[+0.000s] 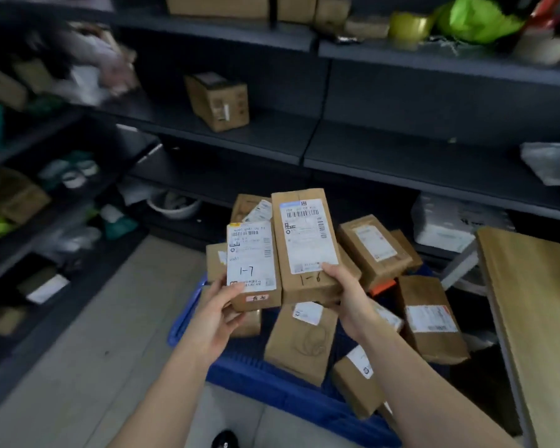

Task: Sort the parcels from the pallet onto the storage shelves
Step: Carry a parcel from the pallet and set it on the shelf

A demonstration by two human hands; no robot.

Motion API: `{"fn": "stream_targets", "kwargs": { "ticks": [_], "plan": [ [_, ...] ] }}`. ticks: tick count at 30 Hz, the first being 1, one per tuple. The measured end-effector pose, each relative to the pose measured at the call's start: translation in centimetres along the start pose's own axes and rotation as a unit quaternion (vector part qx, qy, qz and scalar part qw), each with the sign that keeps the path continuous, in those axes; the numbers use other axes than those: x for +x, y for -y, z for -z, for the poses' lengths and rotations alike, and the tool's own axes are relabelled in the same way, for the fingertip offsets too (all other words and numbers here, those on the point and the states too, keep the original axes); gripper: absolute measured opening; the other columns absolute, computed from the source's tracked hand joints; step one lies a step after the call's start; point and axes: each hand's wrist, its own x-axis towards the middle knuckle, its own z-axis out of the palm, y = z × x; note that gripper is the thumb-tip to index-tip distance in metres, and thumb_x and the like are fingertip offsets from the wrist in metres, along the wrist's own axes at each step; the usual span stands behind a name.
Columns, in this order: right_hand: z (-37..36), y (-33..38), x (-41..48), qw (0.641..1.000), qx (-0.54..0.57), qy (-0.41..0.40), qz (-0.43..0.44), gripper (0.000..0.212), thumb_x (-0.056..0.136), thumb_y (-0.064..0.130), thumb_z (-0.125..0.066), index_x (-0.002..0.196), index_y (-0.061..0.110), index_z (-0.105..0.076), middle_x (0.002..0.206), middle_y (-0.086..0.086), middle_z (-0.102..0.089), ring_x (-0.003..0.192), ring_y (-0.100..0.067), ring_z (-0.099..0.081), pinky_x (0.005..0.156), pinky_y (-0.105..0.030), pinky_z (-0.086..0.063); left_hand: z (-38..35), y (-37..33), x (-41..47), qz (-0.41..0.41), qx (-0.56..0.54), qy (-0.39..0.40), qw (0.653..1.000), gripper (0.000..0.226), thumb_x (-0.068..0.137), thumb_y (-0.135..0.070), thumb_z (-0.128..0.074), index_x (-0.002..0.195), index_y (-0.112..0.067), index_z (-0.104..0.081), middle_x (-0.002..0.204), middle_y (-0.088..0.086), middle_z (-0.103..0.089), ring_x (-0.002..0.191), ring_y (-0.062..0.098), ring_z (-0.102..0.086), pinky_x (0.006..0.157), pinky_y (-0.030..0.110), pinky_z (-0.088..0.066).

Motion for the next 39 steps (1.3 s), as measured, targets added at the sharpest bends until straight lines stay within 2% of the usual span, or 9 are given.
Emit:
{"fn": "stream_targets", "kwargs": {
  "ticks": [3,5,7,11,16,21,26,31,39],
  "plan": [
    [-5.1,1.3,-0.8,0.998,-0.026,0.041,0.029,0.045,0.081,0.051,-0.067,0.121,0.03,-0.062,0.108,0.008,-0.073,0.111,-0.017,-0.062,0.104,-0.042,-0.043,3.2,-2.7,-3.1,-0.058,-0.017,-0.058,0.996,0.048,0.075,-0.027,-0.067,0.122,-0.032,-0.059,0.095,-0.005,-0.075,0.083,0.014,-0.064,0.082,0.033,-0.042],
    [-8.8,2.0,-1.5,0.995,-0.042,0.076,0.038,0.043,0.083,0.051,-0.065,0.12,0.03,-0.06,0.104,0.009,-0.072,0.104,-0.013,-0.062,0.093,-0.036,-0.047,5.4,-4.6,-5.3,-0.098,-0.032,-0.101,0.99,0.037,0.078,-0.025,-0.065,0.114,-0.031,-0.061,0.084,-0.008,-0.075,0.073,0.011,-0.064,0.073,0.029,-0.043],
    [-12.7,2.5,-2.3,0.991,-0.053,0.117,0.042,0.037,0.085,0.053,-0.061,0.116,0.033,-0.059,0.106,0.009,-0.069,0.097,-0.008,-0.061,0.077,-0.028,-0.043,8.0,-6.2,-7.6,-0.129,-0.045,-0.138,0.981,0.036,0.076,-0.026,-0.067,0.111,-0.032,-0.06,0.083,-0.009,-0.075,0.076,0.011,-0.064,0.071,0.028,-0.043],
    [-20.6,2.6,-4.0,0.976,-0.096,0.189,0.047,0.033,0.08,0.066,-0.055,0.099,0.04,-0.056,0.104,0.014,-0.064,0.092,-0.001,-0.056,0.077,-0.027,-0.04,13.9,-8.7,-12.2,-0.173,-0.066,-0.199,0.962,0.056,0.068,-0.03,-0.073,0.122,-0.031,-0.058,0.098,-0.004,-0.072,0.088,0.015,-0.06,0.075,0.03,-0.042],
    [-30.5,1.5,-7.1,0.949,-0.141,0.276,0.054,0.072,0.062,0.081,-0.053,0.118,0.036,-0.06,0.114,0.013,-0.065,0.107,-0.009,-0.057,0.098,-0.038,-0.042,21.4,-11.1,-18.1,-0.216,-0.073,-0.254,0.94,0.055,0.071,-0.033,-0.075,0.122,-0.031,-0.058,0.104,-0.004,-0.073,0.098,0.018,-0.062,0.093,0.036,-0.042],
    [-40.8,-0.5,-10.9,0.928,-0.149,0.335,0.062,0.018,0.089,0.057,-0.054,0.093,0.041,-0.063,0.113,0.011,-0.066,0.111,-0.013,-0.059,0.108,-0.042,-0.041,29.2,-13.6,-24.2,-0.244,-0.078,-0.302,0.918,0.053,0.076,-0.039,-0.068,0.127,-0.032,-0.055,0.103,-0.01,-0.074,0.099,0.014,-0.067,0.076,0.032,-0.049],
    [-51.0,-2.8,-15.0,0.909,-0.152,0.384,0.054,0.024,0.091,0.054,-0.052,0.109,0.039,-0.057,0.124,0.005,-0.06,0.118,-0.017,-0.053,0.107,-0.044,-0.04,37.6,-16.2,-30.0,-0.259,-0.074,-0.368,0.89,0.074,0.059,-0.052,-0.072,0.129,-0.034,-0.053,0.111,-0.005,-0.071,0.111,0.021,-0.06,0.102,0.044,-0.039],
    [-59.5,-5.3,-18.8,0.892,-0.165,0.417,0.056,0.042,0.09,0.057,-0.053,0.126,0.035,-0.05,0.125,0.004,-0.057,0.117,-0.018,-0.051,0.106,-0.045,-0.041,44.4,-18.1,-34.8,-0.285,-0.093,-0.405,0.864,0.052,0.075,-0.042,-0.07,0.125,-0.03,-0.058,0.104,-0.003,-0.073,0.105,0.022,-0.062,0.085,0.036,-0.044],
    [-71.7,-6.5,-22.7,0.854,-0.199,0.474,0.074,0.026,0.087,0.062,-0.055,0.105,0.044,-0.05,0.12,0.004,-0.056,0.113,-0.02,-0.051,0.106,-0.05,-0.042,52.9,-21.0,-39.9,-0.308,-0.124,-0.469,0.819,0.069,0.066,-0.049,-0.073,0.129,-0.026,-0.057,0.113,0.004,-0.071,0.108,0.024,-0.063,0.083,0.037,-0.046]
  ]
}}
